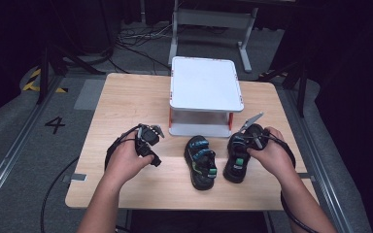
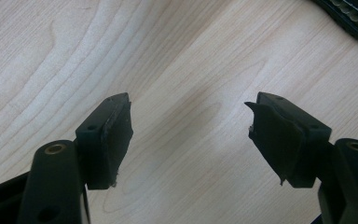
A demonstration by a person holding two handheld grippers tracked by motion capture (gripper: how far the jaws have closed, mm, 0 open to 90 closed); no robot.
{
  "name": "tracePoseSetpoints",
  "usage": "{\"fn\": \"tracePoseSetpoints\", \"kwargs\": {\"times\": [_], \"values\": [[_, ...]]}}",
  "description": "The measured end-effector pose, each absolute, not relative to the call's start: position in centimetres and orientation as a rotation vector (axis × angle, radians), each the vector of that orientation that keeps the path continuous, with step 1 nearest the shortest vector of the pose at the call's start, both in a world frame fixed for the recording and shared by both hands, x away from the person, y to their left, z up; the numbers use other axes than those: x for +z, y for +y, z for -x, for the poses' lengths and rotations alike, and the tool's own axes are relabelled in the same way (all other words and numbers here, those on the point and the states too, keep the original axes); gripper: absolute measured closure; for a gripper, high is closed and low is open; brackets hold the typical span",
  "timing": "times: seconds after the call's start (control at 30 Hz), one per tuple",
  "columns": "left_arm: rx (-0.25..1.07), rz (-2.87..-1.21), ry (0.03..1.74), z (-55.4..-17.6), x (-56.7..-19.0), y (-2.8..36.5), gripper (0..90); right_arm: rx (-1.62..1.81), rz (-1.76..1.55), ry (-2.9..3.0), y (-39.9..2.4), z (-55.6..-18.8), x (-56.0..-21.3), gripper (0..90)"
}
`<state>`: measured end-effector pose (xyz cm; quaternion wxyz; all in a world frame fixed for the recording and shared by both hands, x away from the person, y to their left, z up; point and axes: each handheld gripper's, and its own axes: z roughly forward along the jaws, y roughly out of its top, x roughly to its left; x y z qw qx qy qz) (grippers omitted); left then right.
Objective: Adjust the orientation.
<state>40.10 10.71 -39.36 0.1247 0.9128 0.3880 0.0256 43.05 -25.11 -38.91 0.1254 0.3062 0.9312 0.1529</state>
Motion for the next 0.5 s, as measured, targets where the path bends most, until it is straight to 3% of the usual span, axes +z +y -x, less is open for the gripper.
{"fn": "tracePoseSetpoints", "kwargs": {"times": [0.5], "values": [[0.080,-2.669,1.114,-40.1,-39.3,10.4,29.6,0.680,-0.581,2.797,-20.7,-40.9,-38.6,71.9]]}}
